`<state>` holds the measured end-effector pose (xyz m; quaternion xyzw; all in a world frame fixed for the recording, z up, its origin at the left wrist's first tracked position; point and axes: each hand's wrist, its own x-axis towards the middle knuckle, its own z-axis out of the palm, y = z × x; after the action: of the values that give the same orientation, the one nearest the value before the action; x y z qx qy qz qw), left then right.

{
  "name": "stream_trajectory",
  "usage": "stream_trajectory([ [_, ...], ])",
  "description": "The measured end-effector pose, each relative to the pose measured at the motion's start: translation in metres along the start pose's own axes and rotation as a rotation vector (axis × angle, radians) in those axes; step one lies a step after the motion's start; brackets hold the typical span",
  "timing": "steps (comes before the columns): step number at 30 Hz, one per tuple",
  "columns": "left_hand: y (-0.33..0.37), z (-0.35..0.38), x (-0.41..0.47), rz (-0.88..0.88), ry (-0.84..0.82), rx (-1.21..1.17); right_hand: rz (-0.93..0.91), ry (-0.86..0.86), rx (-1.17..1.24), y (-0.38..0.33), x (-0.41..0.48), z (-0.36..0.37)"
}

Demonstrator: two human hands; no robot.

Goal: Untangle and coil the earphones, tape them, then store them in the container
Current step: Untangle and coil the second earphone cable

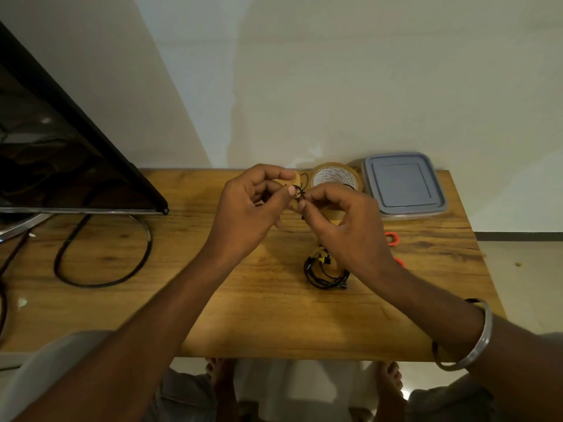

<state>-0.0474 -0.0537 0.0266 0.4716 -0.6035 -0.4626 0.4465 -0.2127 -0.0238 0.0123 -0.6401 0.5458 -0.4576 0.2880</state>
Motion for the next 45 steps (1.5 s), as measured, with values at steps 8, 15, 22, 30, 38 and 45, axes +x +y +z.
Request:
stream_trajectory([
  [8,-0.006,-0.009,0.002,0.258,-0.092,0.401,0.046,0.041,0.020,-0.004,0.003,-0.005],
  [15,-0.004,-0.006,0.003,0.029,-0.094,0.067,-0.140,0.005,-0.051,-0.003,0.004,-0.007],
  [22,-0.003,-0.009,0.004,0.047,-0.038,0.131,-0.110,-0.110,0.065,0.001,0.011,-0.014],
  [30,0.001,-0.006,-0.001,0.166,-0.062,0.318,-0.125,-0.173,0.041,0.003,0.013,-0.018],
  [38,0.002,-0.007,-0.001,0.005,-0.071,0.347,-0.439,-0.287,-0.286,0.006,0.013,-0.019],
  [45,0.008,-0.010,0.008,-0.499,0.088,-0.458,-0.289,-0.191,-0.060,0.005,0.011,-0.014],
])
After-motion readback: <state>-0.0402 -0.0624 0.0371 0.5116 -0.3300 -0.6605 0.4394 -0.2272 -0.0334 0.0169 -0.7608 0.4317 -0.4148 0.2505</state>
